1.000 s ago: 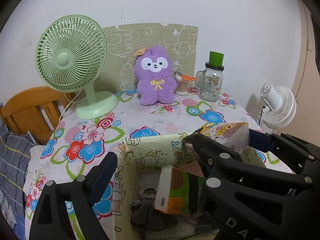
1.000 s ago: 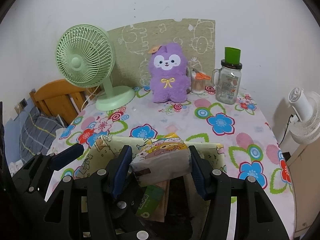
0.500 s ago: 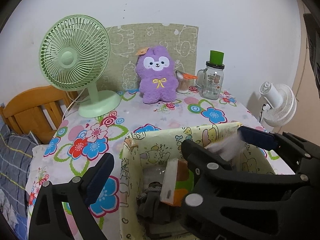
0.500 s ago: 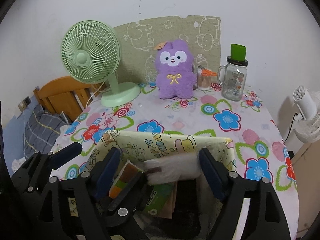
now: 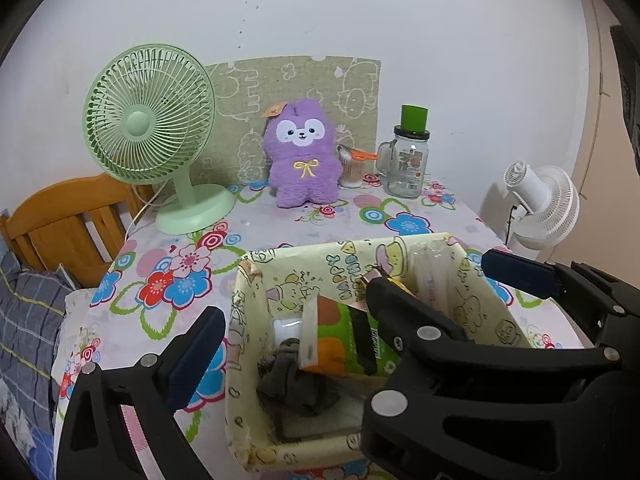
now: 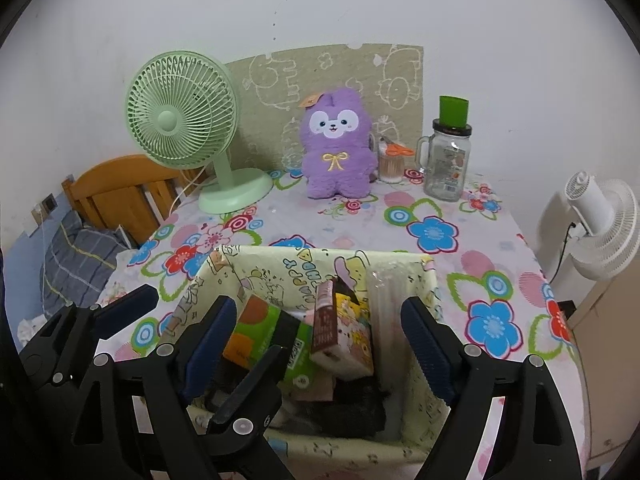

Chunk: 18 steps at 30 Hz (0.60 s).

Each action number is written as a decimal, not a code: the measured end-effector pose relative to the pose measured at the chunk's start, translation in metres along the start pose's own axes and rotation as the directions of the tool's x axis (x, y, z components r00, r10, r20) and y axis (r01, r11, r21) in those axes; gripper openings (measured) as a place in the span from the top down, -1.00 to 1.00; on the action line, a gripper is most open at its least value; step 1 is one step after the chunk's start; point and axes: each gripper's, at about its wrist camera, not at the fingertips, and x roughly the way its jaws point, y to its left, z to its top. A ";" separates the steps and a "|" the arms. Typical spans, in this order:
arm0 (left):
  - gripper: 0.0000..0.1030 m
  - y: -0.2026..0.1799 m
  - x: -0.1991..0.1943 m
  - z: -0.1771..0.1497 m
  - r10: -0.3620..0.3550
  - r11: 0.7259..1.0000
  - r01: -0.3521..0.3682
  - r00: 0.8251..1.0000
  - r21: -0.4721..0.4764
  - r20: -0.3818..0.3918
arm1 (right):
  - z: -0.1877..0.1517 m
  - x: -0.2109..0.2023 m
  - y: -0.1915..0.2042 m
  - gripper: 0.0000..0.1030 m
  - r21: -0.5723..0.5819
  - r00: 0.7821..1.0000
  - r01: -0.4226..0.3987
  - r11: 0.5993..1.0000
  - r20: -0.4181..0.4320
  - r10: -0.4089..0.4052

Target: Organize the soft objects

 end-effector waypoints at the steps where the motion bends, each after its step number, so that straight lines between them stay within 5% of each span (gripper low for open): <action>1: -0.98 -0.001 -0.002 -0.001 -0.001 1.000 0.001 1.000 0.000 0.002 | -0.001 -0.003 0.000 -0.69 -0.002 1.000 0.005 1.000 0.003 -0.005; 18: -0.99 -0.025 -0.034 -0.020 -0.026 0.999 0.025 0.999 0.027 0.028 | -0.026 -0.047 -0.010 -0.87 0.006 0.997 0.059 0.998 0.049 -0.059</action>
